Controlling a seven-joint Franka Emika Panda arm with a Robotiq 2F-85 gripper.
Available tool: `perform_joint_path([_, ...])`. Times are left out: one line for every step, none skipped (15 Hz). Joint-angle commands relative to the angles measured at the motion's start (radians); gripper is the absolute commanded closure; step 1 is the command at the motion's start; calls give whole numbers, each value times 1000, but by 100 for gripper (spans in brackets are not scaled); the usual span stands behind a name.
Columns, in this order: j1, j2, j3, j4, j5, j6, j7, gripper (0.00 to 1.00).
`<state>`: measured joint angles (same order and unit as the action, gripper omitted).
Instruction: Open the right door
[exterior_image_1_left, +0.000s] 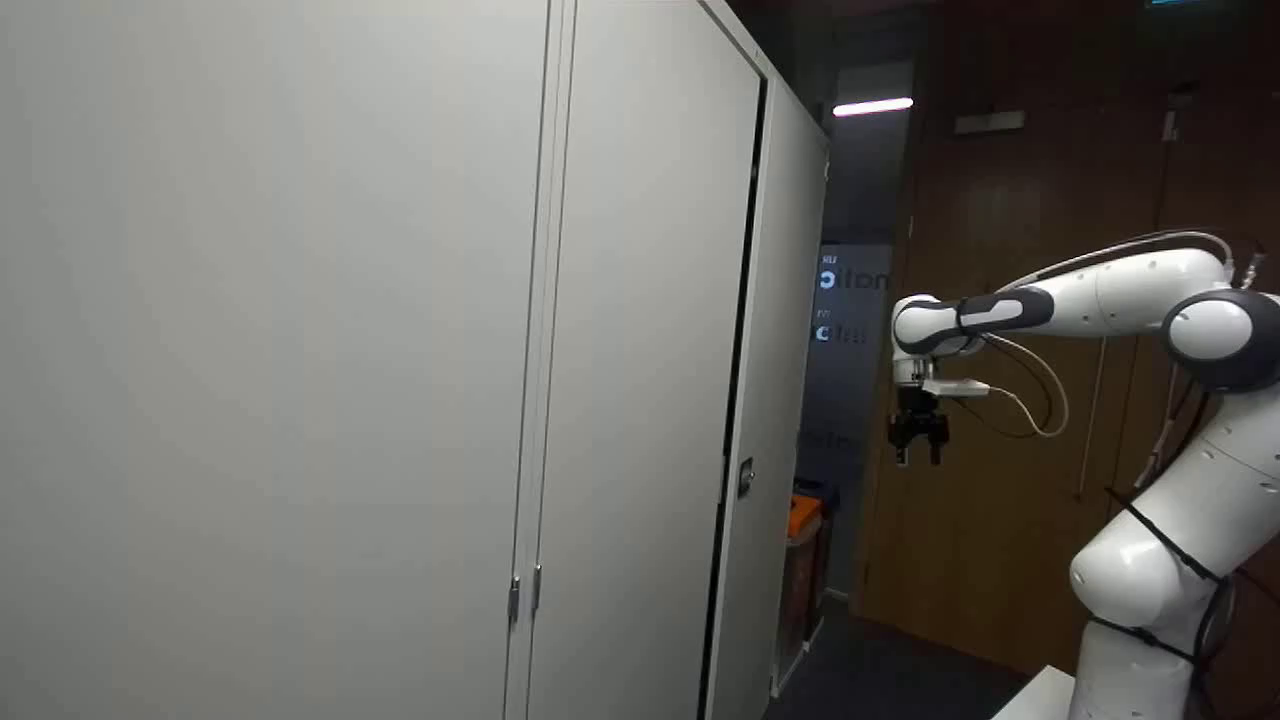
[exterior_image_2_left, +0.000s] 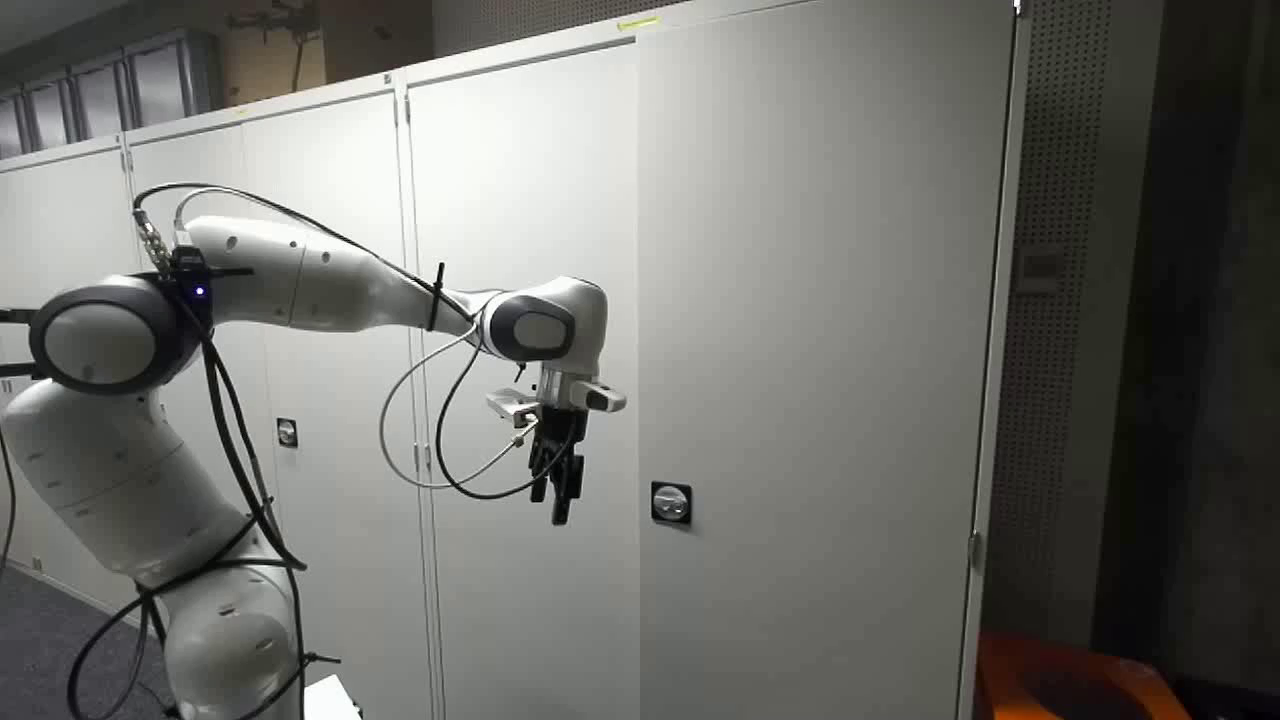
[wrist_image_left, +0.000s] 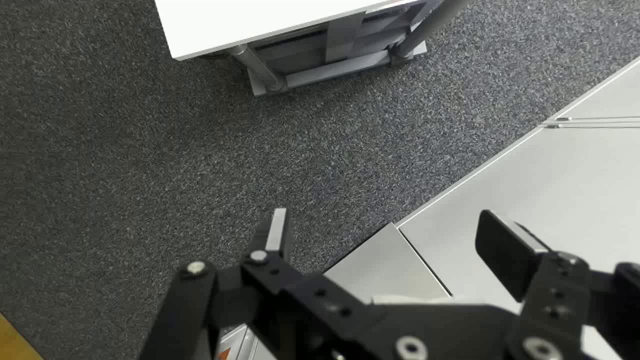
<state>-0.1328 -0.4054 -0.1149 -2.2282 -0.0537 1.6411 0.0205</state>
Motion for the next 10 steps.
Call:
perform_joint_path([2, 1, -2, 2, 0, -2, 0, 0])
perform_joint_path([2, 1, -2, 3, 0, -2, 0, 0])
perform_joint_path([2, 1, -2, 3, 0, -2, 0, 0])
perform_joint_path([2, 1, -2, 3, 0, -2, 0, 0])
perform_joint_path([2, 1, -2, 3, 0, -2, 0, 0])
perform_joint_path([2, 1, -2, 3, 0, -2, 0, 0])
perform_joint_path([2, 1, -2, 3, 0, -2, 0, 0])
perform_joint_path([2, 1, -2, 3, 0, -2, 0, 0])
perform_joint_path([2, 1, -2, 3, 0, -2, 0, 0])
perform_joint_path([-1, -1, 3, 5, -6, 7, 17, 0])
